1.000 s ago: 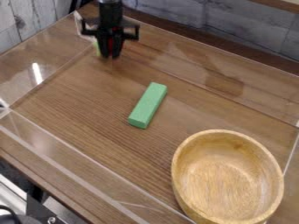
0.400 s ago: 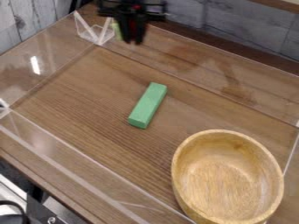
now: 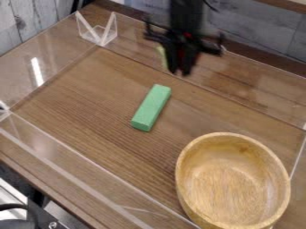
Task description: Move the red fruit to the right
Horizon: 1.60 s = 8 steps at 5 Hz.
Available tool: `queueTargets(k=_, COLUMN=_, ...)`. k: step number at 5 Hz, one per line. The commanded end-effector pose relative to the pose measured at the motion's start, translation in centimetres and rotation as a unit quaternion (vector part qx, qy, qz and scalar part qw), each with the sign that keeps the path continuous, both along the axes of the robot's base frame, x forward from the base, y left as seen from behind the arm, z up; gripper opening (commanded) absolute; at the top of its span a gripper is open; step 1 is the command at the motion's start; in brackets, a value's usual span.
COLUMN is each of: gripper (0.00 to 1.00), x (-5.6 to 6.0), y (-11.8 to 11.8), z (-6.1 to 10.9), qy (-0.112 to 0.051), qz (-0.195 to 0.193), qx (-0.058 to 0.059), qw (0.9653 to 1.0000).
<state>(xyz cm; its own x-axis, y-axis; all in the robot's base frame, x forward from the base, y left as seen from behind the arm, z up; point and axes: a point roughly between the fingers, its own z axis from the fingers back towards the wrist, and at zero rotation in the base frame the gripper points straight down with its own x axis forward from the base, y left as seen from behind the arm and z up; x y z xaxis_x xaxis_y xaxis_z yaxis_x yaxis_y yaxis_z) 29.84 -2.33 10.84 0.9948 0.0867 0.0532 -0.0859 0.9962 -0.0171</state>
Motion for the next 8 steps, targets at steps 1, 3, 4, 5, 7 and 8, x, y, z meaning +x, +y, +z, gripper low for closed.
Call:
queueTargets(k=1, gripper=0.00, x=0.1, y=-2.9, z=-0.2, qy=-0.019, qz=-0.051, qx=0.002, qw=0.9985)
queueTargets(k=3, gripper=0.00, x=-3.7, y=-6.6, z=-1.5, qy=0.002, qz=-0.139, qx=-0.014, qw=0.9902)
queueTargets(k=4, gripper=0.00, x=-5.1, y=-7.6, z=-2.2, qy=-0.002, qz=-0.161, qx=-0.030, qw=0.9865)
queueTargets(k=5, gripper=0.00, x=-6.1, y=-8.1, z=-2.4, qy=-0.005, qz=-0.184, qx=-0.042, qw=0.9820)
queueTargets(k=7, gripper=1.00, x=-7.5, y=-7.7, z=-2.9, qy=-0.007, qz=-0.212, qx=-0.049, qw=0.9760)
queueTargets(k=8, gripper=1.00, x=-7.6, y=-7.3, z=-3.5, qy=-0.012, qz=-0.232, qx=-0.047, qw=0.9715)
